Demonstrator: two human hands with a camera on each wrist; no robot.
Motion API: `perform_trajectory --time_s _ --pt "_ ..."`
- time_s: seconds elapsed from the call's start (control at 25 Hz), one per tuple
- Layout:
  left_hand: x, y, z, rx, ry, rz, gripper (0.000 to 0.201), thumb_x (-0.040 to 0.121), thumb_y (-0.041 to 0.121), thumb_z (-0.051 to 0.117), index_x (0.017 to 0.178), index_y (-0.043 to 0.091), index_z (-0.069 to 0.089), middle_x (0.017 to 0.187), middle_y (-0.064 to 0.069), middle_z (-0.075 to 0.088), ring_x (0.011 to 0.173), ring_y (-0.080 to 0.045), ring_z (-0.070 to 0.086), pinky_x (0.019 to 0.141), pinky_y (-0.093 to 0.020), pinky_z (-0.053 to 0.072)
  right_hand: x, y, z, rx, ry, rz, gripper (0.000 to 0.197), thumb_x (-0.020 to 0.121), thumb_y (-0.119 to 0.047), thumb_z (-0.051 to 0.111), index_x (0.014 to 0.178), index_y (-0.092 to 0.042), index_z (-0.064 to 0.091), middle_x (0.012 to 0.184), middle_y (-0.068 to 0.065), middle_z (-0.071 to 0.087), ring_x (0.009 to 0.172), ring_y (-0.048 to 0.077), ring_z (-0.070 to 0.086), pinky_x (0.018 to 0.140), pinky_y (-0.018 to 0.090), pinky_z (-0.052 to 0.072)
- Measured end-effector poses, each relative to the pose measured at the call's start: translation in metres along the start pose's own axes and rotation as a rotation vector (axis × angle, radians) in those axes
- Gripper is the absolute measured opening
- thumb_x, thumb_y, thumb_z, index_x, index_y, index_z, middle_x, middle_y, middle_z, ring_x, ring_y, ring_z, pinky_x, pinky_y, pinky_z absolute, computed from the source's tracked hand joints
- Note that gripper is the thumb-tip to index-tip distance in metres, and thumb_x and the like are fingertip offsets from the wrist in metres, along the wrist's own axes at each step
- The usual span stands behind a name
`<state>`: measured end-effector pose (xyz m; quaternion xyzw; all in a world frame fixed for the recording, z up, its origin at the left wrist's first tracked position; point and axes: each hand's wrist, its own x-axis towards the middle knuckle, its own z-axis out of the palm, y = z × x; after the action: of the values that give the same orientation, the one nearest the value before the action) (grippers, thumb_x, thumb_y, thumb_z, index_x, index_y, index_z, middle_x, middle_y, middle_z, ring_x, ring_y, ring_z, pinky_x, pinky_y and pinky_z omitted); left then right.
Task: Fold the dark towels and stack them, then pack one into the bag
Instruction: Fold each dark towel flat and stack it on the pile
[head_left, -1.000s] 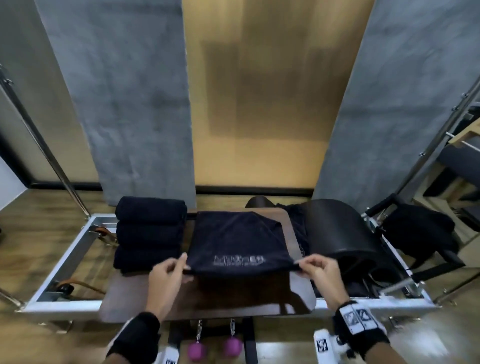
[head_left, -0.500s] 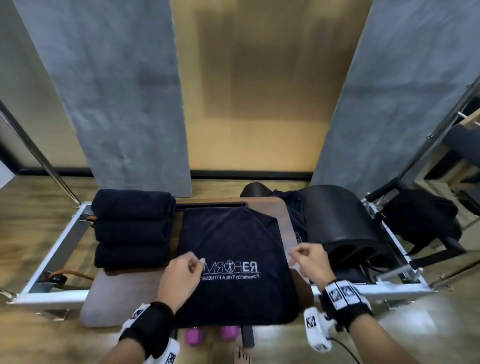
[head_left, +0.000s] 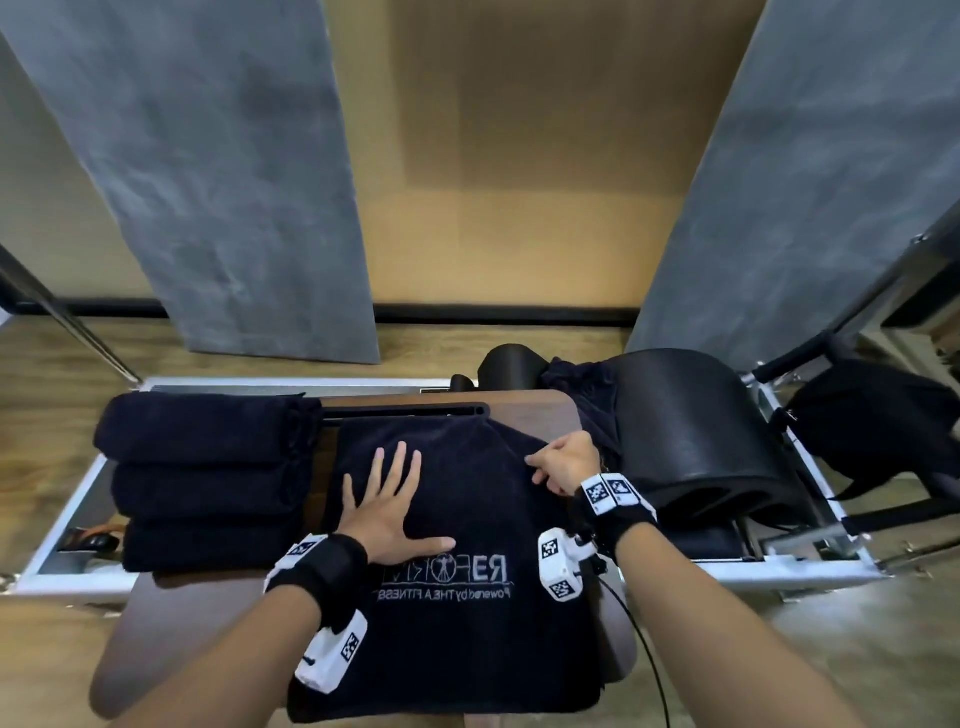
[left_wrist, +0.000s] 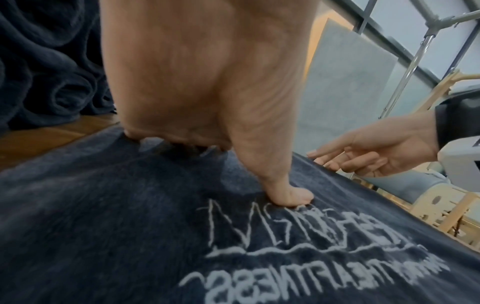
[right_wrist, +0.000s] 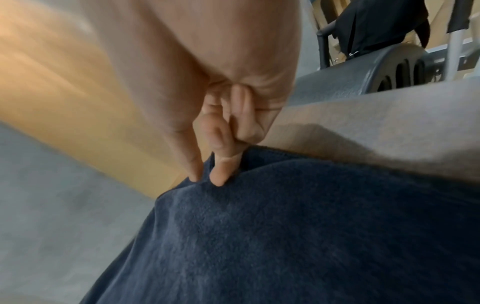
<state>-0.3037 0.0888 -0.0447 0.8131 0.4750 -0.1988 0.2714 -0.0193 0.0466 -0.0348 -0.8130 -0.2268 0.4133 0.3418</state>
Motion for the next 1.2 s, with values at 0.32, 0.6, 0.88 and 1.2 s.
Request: perform_trajectory --time_s 0.32,0.6,0.88,1.2 --pt "0.000 -0.005 0.012 0.019 0.037 0.023 0.136 0.067 0.105 0.040 0.151 0.038 -0.042 0.150 0.016 -0.060 0.141 -0.019 -0.055 0.119 -0.061 -0.027 0.016 0.010 -0.002 -0.005 -0.003 -0.050 0.039 0.084 -0.036 0.082 0.065 -0.004 0.068 0.052 0.013 0.068 0.028 0.016 0.042 0.033 0.018 0.033" --pt "-0.001 -0.004 0.010 0.017 0.016 0.021 0.134 0.066 0.105 0.038 0.149 0.040 -0.044 0.149 0.017 -0.060 0.140 -0.018 -0.056 0.117 -0.062 -0.028 0.026 0.009 -0.014 0.270 0.196 -0.028 0.033 0.091 -0.033 0.077 0.080 -0.004 0.065 0.051 0.013 0.064 0.032 0.019 0.041 0.035 0.022 0.031" --pt "0.000 -0.006 0.013 0.018 0.031 0.024 0.135 0.064 0.106 0.037 0.149 0.040 -0.045 0.149 0.018 -0.060 0.139 -0.016 -0.057 0.117 -0.061 -0.029 0.032 0.004 -0.022 0.214 0.039 0.040 0.016 0.096 -0.017 0.070 0.090 -0.004 0.064 0.050 0.009 0.056 0.030 0.015 0.034 0.036 0.018 0.024" --pt "0.003 -0.009 0.021 0.015 0.084 0.046 0.137 0.057 0.111 0.028 0.149 0.041 -0.044 0.152 0.017 -0.058 0.139 -0.016 -0.057 0.118 -0.063 -0.028 0.028 -0.003 -0.020 0.060 0.009 0.050 0.017 0.093 -0.015 0.075 0.085 -0.006 0.063 0.053 0.011 0.061 0.031 0.017 0.040 0.036 0.019 0.029"
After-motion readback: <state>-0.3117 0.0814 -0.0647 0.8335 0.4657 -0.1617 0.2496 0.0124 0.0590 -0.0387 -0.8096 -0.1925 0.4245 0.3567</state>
